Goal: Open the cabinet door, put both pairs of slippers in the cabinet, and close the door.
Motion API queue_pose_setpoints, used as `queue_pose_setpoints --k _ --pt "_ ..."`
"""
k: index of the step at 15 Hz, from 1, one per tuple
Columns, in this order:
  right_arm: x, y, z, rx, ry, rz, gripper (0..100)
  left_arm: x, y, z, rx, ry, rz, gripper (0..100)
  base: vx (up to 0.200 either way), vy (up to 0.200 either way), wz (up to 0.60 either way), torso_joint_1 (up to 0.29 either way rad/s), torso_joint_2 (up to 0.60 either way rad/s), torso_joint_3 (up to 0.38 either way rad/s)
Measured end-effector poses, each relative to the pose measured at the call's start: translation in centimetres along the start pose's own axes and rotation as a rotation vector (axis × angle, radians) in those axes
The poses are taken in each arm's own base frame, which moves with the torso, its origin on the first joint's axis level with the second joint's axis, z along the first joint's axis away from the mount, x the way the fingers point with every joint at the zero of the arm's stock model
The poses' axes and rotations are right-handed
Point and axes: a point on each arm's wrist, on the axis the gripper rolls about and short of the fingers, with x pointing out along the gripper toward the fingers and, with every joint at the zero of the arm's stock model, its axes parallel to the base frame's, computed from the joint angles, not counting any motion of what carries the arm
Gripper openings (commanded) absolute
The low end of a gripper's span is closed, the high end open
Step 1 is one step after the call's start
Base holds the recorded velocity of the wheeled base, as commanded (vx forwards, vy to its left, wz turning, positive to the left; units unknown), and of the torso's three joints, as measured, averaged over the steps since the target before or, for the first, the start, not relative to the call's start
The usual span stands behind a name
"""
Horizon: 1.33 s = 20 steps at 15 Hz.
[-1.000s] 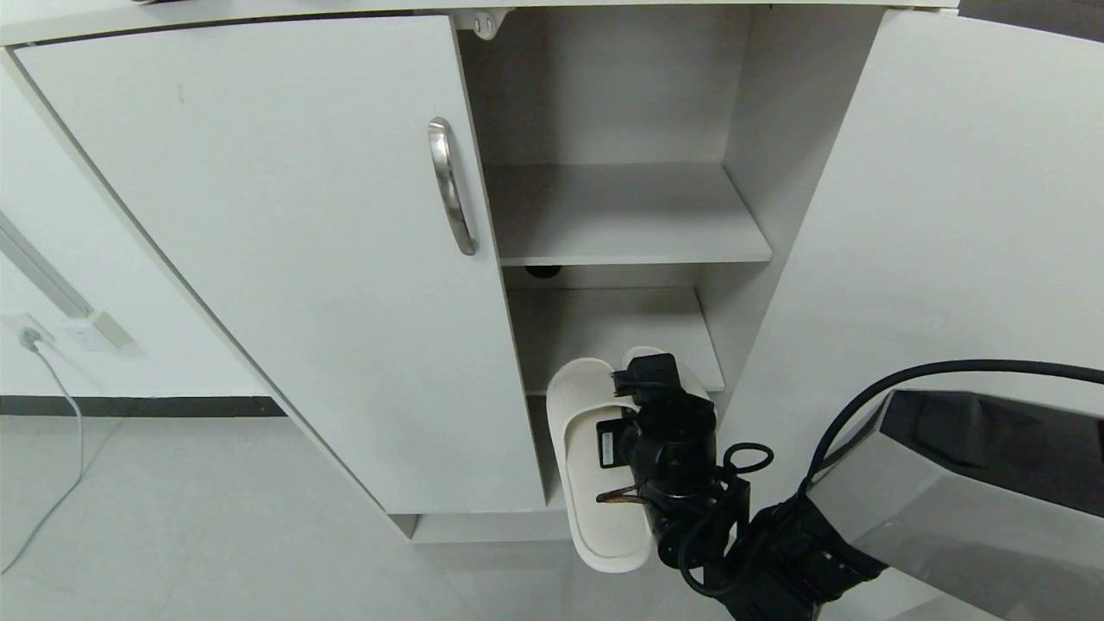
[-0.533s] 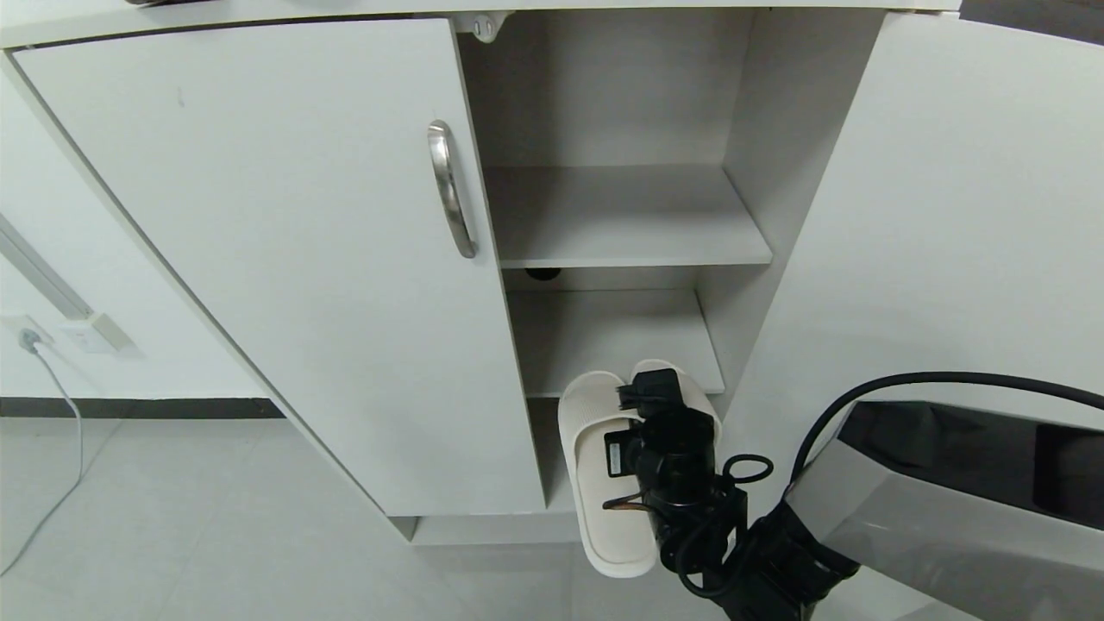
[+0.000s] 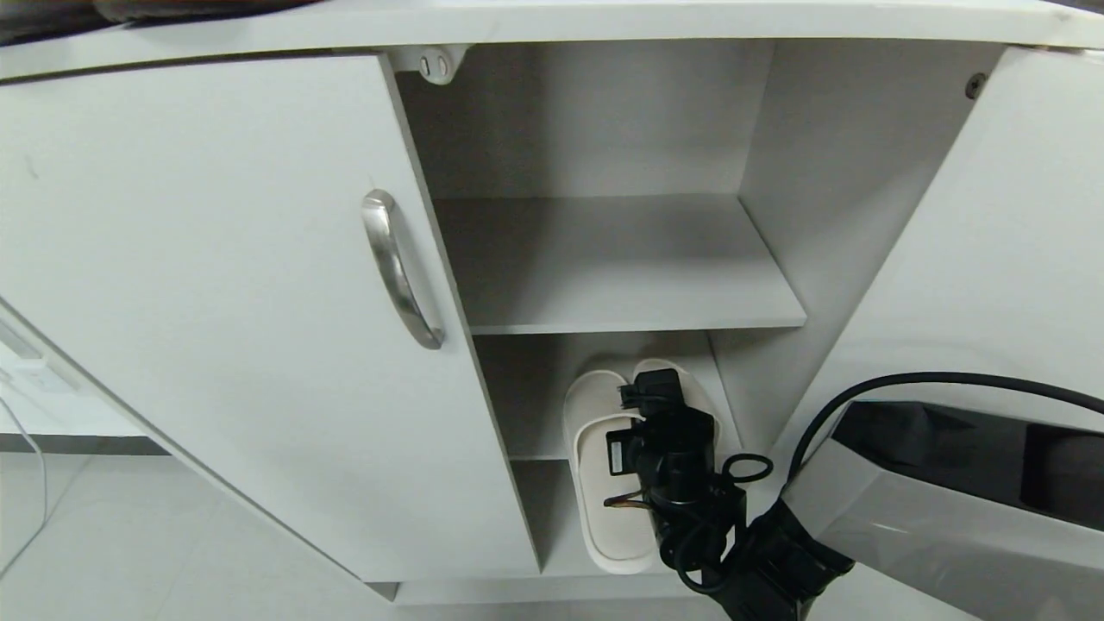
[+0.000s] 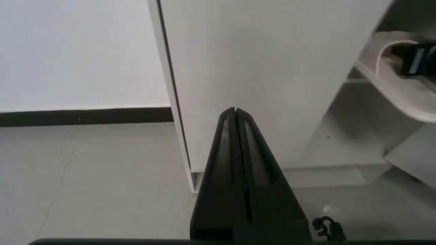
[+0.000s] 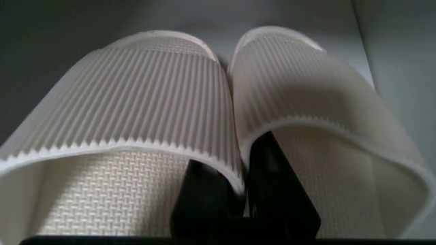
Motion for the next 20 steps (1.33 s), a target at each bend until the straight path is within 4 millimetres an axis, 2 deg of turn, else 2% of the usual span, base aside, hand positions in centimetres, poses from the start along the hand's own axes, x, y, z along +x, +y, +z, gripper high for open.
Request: queue_pose_setpoints --k 5,10,15,20 --pt "1.0 0.7 0.3 0.007 -0.015 -0.009 0 0.0 0.0 0.0 0.000 0.000 0.001 0 0.000 0.000 0.00 0.000 0.00 0.000" --pt "5.0 0.7 0.7 0.012 -0.015 -0.068 0 0.0 0.0 0.0 -0.002 0.000 0.002 0 0.000 0.000 0.00 0.000 0.00 0.000" --pt "7.7 1.0 1.9 0.019 -0.021 -0.096 0 0.0 0.0 0.0 -0.002 0.000 0.002 0 0.000 0.000 0.00 0.000 0.00 0.000" --pt "8.6 0.7 1.5 0.021 -0.022 -0.110 0 0.0 0.0 0.0 -0.002 0.000 0.002 0 0.000 0.000 0.00 0.000 0.00 0.000"
